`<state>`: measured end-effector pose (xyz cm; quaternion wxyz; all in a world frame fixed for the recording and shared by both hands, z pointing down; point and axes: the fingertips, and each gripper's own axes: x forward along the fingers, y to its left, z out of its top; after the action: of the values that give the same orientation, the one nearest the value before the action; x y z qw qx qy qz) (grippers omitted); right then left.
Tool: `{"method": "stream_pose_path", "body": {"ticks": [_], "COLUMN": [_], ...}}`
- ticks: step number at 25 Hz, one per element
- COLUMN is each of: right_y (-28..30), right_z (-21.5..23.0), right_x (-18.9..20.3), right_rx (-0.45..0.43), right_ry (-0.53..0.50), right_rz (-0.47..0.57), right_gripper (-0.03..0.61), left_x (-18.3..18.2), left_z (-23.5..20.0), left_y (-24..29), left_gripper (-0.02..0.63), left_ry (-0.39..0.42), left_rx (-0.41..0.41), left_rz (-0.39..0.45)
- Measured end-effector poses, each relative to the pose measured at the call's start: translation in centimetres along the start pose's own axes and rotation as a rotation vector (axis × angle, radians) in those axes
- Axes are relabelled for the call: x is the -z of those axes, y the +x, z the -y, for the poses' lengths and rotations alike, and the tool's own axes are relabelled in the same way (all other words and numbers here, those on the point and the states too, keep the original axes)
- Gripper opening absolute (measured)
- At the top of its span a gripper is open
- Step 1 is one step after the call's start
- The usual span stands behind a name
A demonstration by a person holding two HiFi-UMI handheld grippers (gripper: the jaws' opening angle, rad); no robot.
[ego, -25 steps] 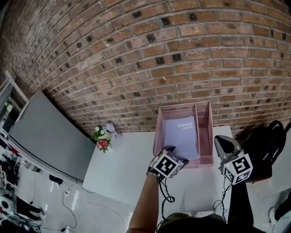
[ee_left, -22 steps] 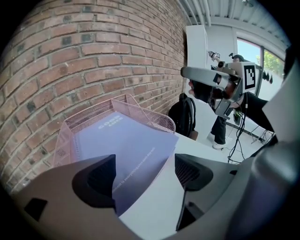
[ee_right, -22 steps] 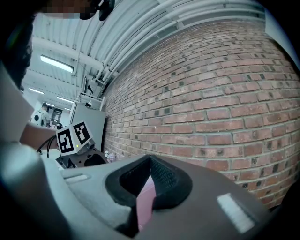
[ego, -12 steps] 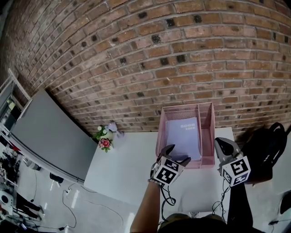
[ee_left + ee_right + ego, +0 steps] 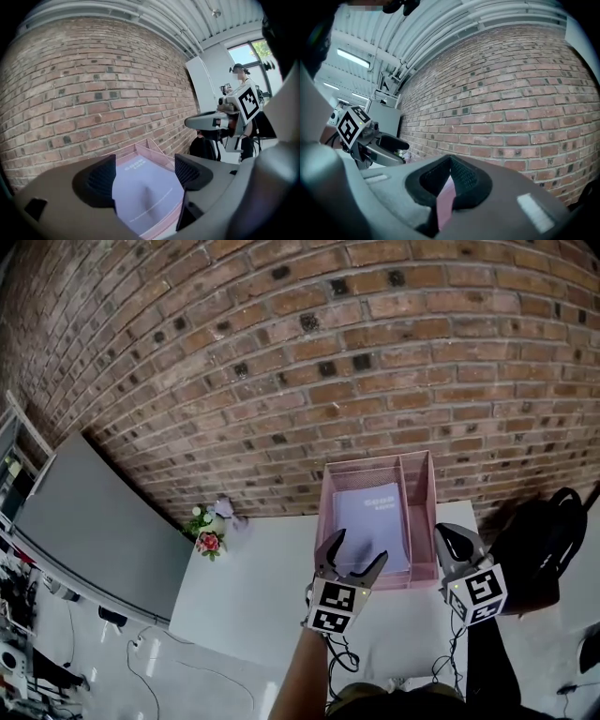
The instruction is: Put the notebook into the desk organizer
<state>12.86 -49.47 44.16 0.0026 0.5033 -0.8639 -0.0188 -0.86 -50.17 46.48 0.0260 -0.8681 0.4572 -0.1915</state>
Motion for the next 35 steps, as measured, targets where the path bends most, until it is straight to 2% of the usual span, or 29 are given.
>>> {"method": "stream_pose_path", "body": {"ticks": [3,8,11,14,15,18,22,24,26,29,32,35], "right_y": [0.1,0.0,0.6,1.1,1.2,1.6,2.0,2.2,2.3,2.3,2.4,2.5], "right_z": [-0.2,-0.3,-1.5,-3.1,-3.5,-4.5,-6.7,-7.6,-8.5,-9.2,-9.7,-10.2], "right_x": [-0.5,-2.1,-2.9,-3.2,-3.3,-3.5,-3.7,-4.2,-4.8,-5.4,-5.7,-6.1], "right_rx": [0.014,0.109,0.113,0.112,0.117,0.148,0.179,0.193,0.213,0.253,0.28,0.293], "right_ry": [-0.018,-0.063,-0.082,-0.07,-0.064,-0.044,-0.045,-0.058,-0.069,-0.105,-0.111,-0.122], "right_rz": [0.009,0.056,0.065,0.065,0.065,0.07,0.065,0.065,0.069,0.069,0.064,0.061], "right_gripper": [0.002,0.002,0.002,0.002,0.002,0.002,0.002,0.002,0.002,0.002,0.002,0.002], "left_x": [-1.8,-4.2,-5.5,-5.9,-6.0,-6.0,-5.5,-5.4,-5.5,-6.6,-6.2,-5.9], "left_z": [-0.1,-1.1,-2.3,-3.2,-3.6,-5.4,-7.6,-9.2,-10.5,-11.5,-12.0,-12.8], "left_y": [-0.8,-2.8,-4.1,-5.3,-5.7,-6.8,-8.3,-9.4,-10.5,-11.8,-12.0,-12.4], "left_gripper": [0.379,0.377,0.377,0.37,0.348,0.23,0.153,0.021,0.008,0.006,0.006,0.006], "left_ry": [-0.025,-0.041,-0.033,-0.018,-0.017,-0.039,-0.069,-0.079,-0.071,-0.052,-0.043,-0.075], "left_rx": [-0.008,-0.045,-0.08,-0.077,-0.075,-0.088,-0.103,-0.14,-0.163,-0.155,-0.146,-0.142], "left_rz": [0.085,0.202,0.263,0.29,0.299,0.326,0.351,0.367,0.391,0.472,0.47,0.47]}}
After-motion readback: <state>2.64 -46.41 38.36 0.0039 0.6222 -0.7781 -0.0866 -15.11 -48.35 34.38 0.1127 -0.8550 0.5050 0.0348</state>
